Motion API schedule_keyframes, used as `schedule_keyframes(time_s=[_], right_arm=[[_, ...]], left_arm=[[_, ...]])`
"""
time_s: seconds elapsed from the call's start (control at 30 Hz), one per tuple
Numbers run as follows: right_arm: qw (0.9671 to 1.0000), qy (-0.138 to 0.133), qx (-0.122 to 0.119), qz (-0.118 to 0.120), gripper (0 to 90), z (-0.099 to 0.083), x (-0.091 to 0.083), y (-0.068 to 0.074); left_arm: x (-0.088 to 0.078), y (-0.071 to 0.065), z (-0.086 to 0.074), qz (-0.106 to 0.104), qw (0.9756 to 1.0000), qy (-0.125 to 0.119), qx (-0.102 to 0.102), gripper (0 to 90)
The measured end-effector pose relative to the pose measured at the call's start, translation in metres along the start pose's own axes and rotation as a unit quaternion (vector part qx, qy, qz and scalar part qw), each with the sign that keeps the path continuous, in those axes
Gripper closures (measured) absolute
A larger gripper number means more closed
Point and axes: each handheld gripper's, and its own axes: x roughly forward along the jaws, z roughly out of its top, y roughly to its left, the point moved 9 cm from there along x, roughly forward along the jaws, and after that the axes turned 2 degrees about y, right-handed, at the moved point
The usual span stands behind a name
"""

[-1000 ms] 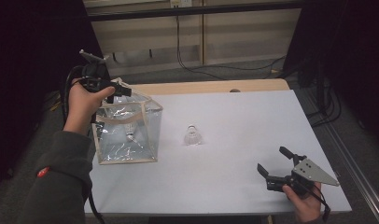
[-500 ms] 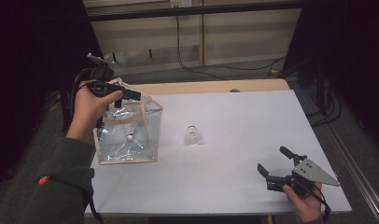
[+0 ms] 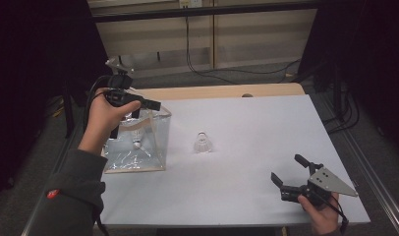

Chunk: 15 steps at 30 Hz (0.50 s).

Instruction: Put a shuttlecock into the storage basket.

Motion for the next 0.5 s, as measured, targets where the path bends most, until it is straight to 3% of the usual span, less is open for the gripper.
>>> schedule_keyframes(time_s=[0.2,0.5], right_arm=[[1.0000,0.000,0.000,0.000,2.4,0.000,0.000,0.001],[1.0000,-0.001,-0.002,0.000,2.3,0.001,0.000,0.000]], left_arm=[[0.006,-0.008,-0.002,-0.012,0.9998,-0.011,0.011,32.5],[0.013,-0.022,-0.008,-0.027,0.9991,-0.006,0.031,28.2]])
